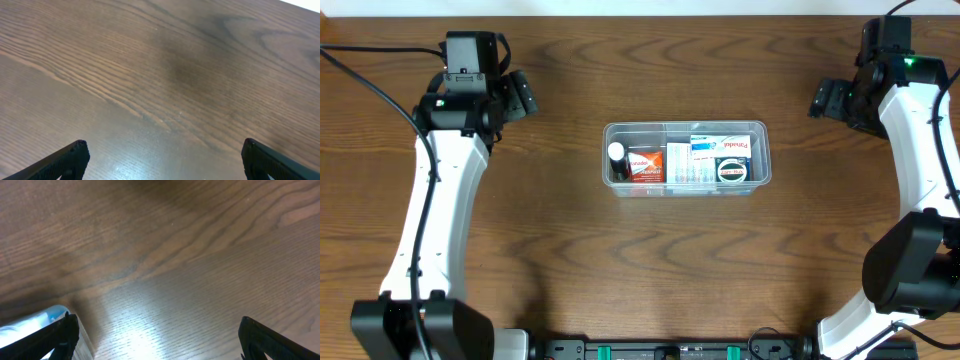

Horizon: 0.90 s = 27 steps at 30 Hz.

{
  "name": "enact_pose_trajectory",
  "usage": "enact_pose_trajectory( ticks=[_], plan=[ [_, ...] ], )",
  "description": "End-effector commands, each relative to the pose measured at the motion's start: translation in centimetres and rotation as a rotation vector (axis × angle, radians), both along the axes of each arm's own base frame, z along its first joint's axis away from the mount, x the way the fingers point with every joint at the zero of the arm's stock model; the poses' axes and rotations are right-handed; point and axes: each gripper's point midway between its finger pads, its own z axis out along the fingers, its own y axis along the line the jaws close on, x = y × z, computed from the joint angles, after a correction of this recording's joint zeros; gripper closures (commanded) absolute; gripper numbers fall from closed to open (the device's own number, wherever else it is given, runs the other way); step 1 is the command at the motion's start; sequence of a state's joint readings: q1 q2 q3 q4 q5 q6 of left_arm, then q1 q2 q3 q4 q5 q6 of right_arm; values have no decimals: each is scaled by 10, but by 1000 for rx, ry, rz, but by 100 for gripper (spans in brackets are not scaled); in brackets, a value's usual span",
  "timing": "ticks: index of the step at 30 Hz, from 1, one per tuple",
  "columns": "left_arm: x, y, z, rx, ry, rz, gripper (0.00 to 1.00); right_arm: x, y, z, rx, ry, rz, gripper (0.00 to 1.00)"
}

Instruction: Pack container

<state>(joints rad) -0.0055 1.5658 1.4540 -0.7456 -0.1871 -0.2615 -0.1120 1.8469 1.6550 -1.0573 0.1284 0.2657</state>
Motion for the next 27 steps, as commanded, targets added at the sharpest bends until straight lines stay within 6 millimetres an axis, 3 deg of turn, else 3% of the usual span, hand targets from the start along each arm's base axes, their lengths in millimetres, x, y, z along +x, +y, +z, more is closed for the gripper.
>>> enact_pose_trajectory(
  ticks=[1, 6, 9, 14, 20, 27],
  plan=[
    [-16, 2, 51, 7, -123, 1, 2, 0, -1, 8, -3, -12, 11, 1],
    [-56, 1, 129, 5, -344, -1, 2, -5, 10, 32, 30, -65, 61, 1],
    [-88, 1, 169, 5, -470, -1, 2, -9, 16, 64, 42, -158, 75, 1],
    [-137, 1, 203, 16, -578, -9, 2, -31, 28, 138, 39, -361, 104, 1],
    [-182, 2, 219, 16, -667, -8, 2, -100, 35, 233, -2, -631, 116, 1],
    [-221, 2, 235, 9, -775, -4, 2, -203, 45, 312, -55, -944, 128, 1]
  ],
)
